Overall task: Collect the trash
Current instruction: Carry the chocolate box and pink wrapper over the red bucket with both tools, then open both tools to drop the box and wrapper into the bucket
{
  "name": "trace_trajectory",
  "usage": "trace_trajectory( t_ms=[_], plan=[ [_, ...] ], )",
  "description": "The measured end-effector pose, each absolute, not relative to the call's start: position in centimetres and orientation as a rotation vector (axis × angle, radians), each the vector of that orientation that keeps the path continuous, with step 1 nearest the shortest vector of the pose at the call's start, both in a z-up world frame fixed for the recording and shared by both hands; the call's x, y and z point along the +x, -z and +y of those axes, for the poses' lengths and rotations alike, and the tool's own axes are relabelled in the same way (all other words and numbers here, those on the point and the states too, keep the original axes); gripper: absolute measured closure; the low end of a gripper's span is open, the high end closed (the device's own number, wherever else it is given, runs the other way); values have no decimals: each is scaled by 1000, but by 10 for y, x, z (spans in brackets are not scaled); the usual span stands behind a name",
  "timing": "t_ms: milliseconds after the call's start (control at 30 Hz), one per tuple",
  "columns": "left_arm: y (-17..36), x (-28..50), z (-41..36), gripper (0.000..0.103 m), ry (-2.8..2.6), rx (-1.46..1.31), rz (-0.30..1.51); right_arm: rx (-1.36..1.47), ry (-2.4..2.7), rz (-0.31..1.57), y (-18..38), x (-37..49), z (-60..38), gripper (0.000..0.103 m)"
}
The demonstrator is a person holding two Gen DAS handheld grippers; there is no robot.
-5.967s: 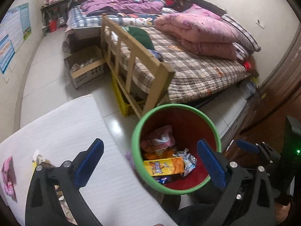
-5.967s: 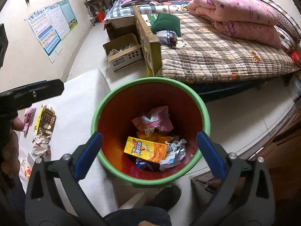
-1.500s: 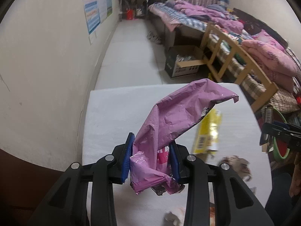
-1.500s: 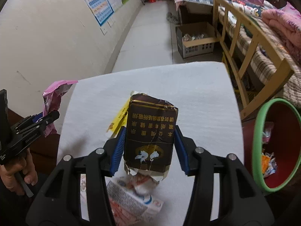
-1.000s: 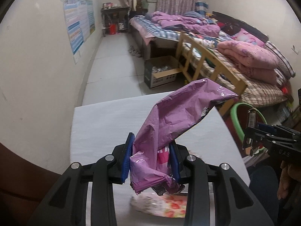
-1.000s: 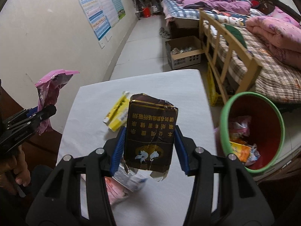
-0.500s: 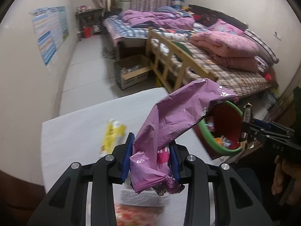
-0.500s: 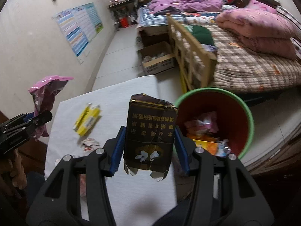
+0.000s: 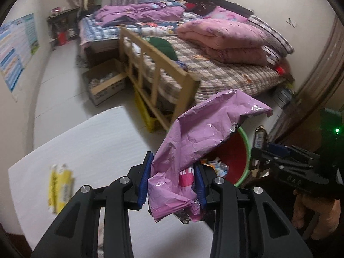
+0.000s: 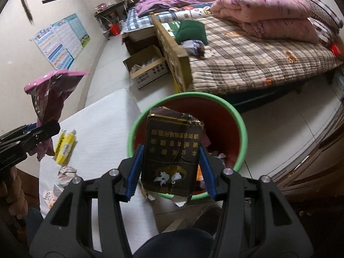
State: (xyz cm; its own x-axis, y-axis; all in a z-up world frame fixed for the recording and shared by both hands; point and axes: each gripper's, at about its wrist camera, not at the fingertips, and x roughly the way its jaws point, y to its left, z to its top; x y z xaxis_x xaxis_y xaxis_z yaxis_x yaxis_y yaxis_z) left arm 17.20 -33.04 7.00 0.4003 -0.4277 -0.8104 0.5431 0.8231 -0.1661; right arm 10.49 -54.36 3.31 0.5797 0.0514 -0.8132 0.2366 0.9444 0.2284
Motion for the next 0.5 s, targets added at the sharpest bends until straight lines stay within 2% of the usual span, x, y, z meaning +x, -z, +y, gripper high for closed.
trace_trajectory(
  t_ms=[167,500],
  plan=[
    [-60,178,-374,68,671,157,999,329,132,960,-20,110,-561,54],
    [-34,193,-407,66,698,194,1051,342,133,988,4,125,-577,54]
  ],
)
